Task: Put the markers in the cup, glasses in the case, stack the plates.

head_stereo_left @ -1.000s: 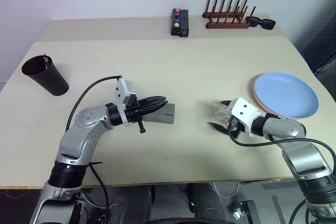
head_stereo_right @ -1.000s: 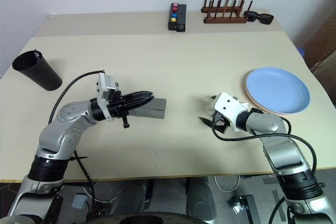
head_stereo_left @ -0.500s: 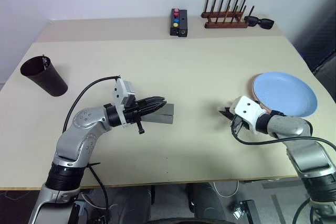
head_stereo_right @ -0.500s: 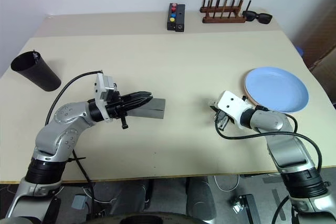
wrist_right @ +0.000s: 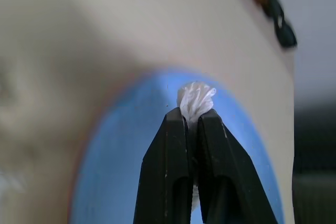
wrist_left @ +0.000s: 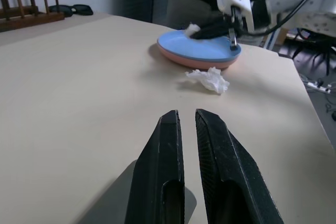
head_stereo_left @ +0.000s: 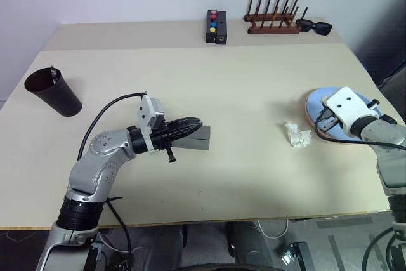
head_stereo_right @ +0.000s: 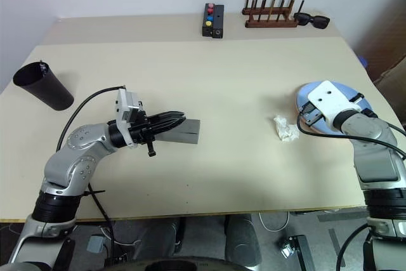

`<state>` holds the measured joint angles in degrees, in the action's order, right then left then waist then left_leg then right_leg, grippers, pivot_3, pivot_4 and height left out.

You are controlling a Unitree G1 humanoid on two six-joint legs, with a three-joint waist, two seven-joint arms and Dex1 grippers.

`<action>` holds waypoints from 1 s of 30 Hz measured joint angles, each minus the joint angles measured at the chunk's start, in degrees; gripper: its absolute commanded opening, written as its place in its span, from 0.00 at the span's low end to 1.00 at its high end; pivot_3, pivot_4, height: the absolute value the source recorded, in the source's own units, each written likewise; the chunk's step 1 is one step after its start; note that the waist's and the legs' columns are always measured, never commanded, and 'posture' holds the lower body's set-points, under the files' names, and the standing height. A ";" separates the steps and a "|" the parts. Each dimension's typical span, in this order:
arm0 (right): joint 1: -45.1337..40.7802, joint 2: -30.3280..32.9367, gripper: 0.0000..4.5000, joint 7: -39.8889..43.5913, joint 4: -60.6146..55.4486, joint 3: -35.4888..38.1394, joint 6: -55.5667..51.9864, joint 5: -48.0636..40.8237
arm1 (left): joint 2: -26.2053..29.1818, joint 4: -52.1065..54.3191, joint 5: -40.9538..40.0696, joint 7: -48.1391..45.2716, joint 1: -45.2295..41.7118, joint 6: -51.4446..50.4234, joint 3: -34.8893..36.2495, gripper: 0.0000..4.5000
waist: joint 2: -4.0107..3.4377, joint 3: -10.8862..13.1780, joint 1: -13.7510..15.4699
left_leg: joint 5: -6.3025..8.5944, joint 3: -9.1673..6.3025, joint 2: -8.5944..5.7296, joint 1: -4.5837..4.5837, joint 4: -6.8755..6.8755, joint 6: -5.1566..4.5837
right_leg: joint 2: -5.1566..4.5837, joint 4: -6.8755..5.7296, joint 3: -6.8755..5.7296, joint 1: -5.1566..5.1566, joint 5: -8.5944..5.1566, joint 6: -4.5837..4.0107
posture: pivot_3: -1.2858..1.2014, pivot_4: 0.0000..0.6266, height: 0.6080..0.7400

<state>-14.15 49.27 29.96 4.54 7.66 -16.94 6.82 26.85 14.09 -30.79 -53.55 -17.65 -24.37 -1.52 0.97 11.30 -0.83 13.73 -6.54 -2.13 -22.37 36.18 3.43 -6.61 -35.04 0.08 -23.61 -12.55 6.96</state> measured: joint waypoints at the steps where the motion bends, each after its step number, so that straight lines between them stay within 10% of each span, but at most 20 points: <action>1: 0.31 0.10 0.34 -0.03 0.72 0.00 0.01 0.11 | 0.00 0.00 0.00 0.00 0.00 -0.01 0.00 0.10 | 0.00 0.00 -0.03 | 0.00 0.00 0.00 0.00 0.01 0.00 | 0.00 -0.02 0.00 0.00 0.00 0.00 | 0.52 0.24 0.95; 5: 0.69 0.25 0.78 -0.45 1.64 0.01 1.14 0.54 | -0.05 0.00 0.00 0.00 0.00 -0.03 -0.01 0.10 | 0.00 0.00 0.00 | 0.00 0.00 0.00 0.01 0.02 0.00 | 0.00 -0.02 0.01 0.01 0.00 0.00 | 0.52 0.24 0.95; 28: 10.45 -2.84 0.78 12.75 -14.00 -1.15 -4.63 -14.73 | -0.17 -0.11 0.02 -0.30 -0.61 -0.12 -0.70 0.10 | 0.00 0.00 0.12 | 0.01 -0.01 0.00 0.03 0.05 -0.02 | -0.02 -0.02 -0.01 0.04 -0.02 0.02 | 0.52 0.24 0.95; 30: 9.92 -3.06 0.59 11.97 -13.22 -1.86 -5.33 -14.16 | -0.14 -0.11 0.01 -0.19 -0.60 -0.13 -0.70 0.10 | 0.00 0.00 0.21 | 0.01 -0.01 -0.01 0.00 0.05 -0.02 | -0.03 0.00 0.00 0.04 -0.02 0.02 | 0.52 0.24 0.95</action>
<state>-4.23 46.21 41.93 -8.67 5.80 -22.27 -7.33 26.72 13.99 -30.78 -53.75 -18.25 -24.50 -2.22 0.97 11.30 -0.62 13.74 -6.55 -2.14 -22.36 36.23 3.41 -6.63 -35.04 0.07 -23.57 -12.56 6.98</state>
